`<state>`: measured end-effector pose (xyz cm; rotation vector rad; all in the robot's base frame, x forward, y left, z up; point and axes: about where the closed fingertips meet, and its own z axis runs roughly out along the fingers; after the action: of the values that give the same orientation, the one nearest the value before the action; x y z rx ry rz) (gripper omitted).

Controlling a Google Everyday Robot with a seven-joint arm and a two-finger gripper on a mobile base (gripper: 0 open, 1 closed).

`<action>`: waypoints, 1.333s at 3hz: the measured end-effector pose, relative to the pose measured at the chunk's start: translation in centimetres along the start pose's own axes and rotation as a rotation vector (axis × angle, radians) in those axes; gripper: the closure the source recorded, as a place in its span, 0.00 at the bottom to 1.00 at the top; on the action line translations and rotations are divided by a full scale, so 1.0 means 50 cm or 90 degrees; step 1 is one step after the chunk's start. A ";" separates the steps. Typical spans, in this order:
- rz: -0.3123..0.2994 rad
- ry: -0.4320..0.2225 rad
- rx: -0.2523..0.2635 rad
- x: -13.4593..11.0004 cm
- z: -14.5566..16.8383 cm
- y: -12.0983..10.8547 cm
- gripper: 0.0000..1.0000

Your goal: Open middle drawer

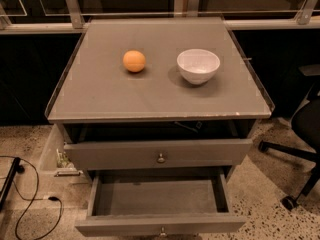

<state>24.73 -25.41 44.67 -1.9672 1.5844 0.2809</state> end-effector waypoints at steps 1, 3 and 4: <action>-0.092 -0.014 0.005 -0.074 0.059 -0.143 0.35; -0.100 -0.020 -0.001 -0.083 0.069 -0.148 0.00; -0.071 0.000 0.002 -0.044 0.069 -0.133 0.00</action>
Offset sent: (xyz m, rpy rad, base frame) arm 0.0534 0.0458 0.0143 -0.0051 -0.0711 0.0994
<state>31.10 -20.90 45.09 -2.0439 1.4680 0.2338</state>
